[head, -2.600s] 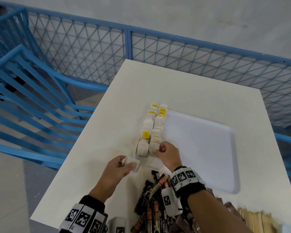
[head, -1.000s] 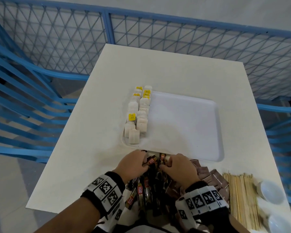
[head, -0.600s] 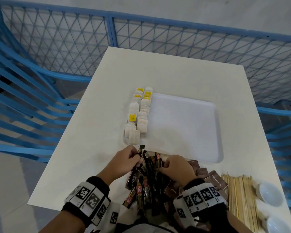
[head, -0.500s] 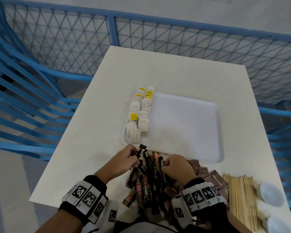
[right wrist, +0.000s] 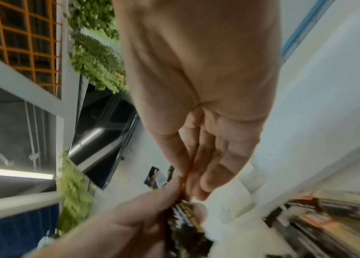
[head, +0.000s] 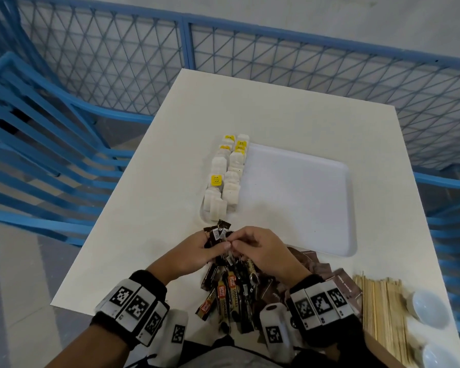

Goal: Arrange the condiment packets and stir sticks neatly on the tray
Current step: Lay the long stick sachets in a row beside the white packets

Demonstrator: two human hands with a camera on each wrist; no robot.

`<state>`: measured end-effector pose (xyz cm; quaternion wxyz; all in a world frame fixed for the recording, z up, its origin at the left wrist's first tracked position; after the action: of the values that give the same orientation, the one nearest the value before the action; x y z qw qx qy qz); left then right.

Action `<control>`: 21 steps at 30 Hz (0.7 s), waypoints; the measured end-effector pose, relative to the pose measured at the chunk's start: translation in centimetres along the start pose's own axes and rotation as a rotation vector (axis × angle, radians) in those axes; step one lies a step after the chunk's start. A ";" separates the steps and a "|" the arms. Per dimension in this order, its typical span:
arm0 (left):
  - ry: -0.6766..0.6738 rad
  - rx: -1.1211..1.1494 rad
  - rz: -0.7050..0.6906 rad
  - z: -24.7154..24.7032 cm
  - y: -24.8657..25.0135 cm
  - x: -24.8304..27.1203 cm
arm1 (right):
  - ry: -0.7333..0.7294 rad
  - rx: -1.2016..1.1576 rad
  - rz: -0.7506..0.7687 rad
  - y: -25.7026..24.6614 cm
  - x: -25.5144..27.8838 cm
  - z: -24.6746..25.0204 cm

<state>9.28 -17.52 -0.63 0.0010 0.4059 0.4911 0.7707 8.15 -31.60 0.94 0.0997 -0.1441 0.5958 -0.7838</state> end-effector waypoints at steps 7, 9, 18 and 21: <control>0.135 -0.095 0.167 0.7 -3.1 -0.4 | 0.003 0.794 -0.149 4.2 1.2 0.3; 0.239 -0.214 0.198 0.7 -4.0 -1.0 | -0.018 0.850 -0.214 4.9 1.2 0.0; 0.214 -0.463 0.255 -1.4 -4.6 -3.1 | -0.061 0.905 -0.190 4.6 -0.8 -1.6; 0.186 -0.481 0.225 -1.3 -4.1 -3.1 | -0.072 0.876 -0.166 4.4 -1.2 -1.7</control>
<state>8.95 -17.65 -5.93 -0.0332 0.3736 0.2441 0.8943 8.58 -30.88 -3.88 0.1086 -0.1629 0.1903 -0.9620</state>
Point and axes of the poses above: each hand's wrist, its own x-axis away from the middle knuckle, its own z-axis out of the back of the hand, y = z × x, the point moved 5 cm from there along -x, towards the middle knuckle, and after that the axes turned 14 degrees about z, right-handed, at the moved point
